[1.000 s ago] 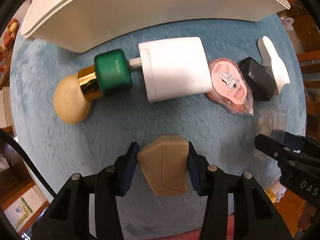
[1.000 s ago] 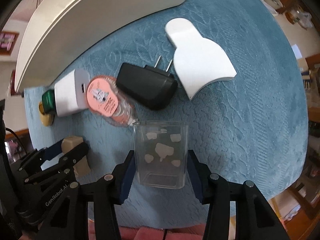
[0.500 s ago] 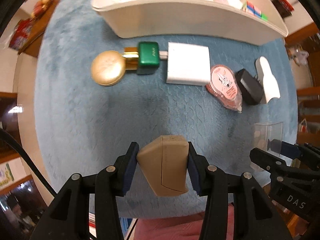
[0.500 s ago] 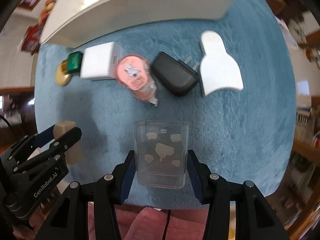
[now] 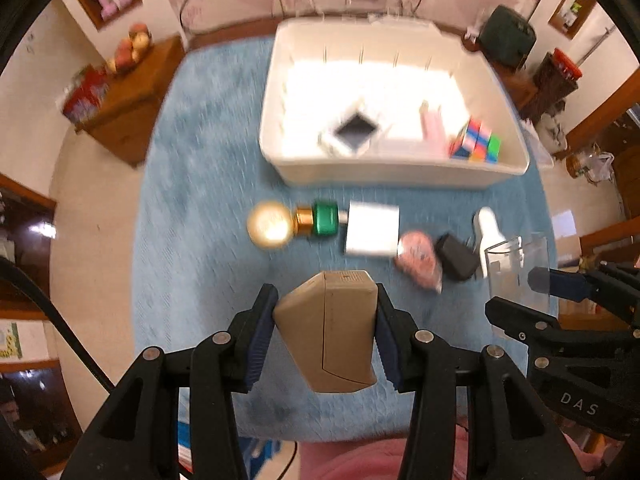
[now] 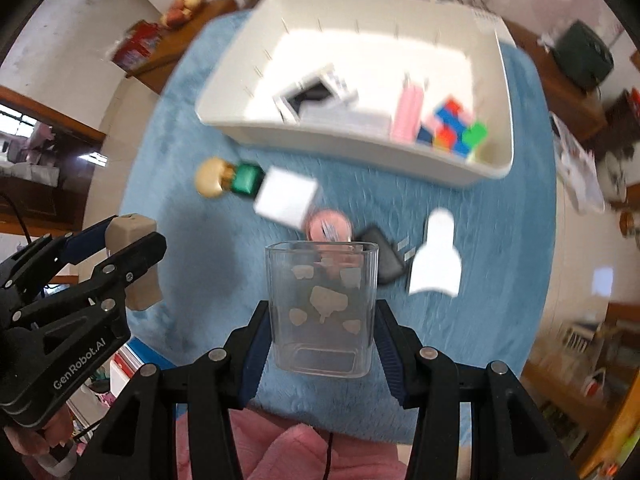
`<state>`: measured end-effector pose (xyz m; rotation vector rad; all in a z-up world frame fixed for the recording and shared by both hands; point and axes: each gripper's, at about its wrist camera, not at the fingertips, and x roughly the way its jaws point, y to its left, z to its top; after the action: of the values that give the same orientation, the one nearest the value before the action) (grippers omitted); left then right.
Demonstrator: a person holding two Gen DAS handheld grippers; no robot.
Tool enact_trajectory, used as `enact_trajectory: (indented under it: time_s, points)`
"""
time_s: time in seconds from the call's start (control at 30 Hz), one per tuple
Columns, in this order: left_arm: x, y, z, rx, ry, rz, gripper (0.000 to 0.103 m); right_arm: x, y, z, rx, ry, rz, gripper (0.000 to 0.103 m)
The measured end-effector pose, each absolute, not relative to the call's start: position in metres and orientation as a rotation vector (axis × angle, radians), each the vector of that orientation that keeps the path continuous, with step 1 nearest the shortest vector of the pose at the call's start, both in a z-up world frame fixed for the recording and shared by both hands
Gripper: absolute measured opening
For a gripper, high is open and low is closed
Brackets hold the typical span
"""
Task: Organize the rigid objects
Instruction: 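Lift and carry the beige block and clear cup over the bin with both tools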
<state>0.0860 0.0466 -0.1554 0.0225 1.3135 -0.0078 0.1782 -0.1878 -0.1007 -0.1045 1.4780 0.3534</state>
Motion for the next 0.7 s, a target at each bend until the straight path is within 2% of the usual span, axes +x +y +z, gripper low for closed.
enact_trajectory:
  time_s: [0.3,0.7]
  points:
    - [0.117,0.041,-0.111,0.107,1.167,-0.015,0.050,0.211,-0.181,-0.054,-0.059,1.352,0.404,0.050]
    - [0.159,0.026,-0.077,0.230,0.992,-0.068,0.050,0.251,-0.192,-0.021,0.010,1.146,0.364,0.050]
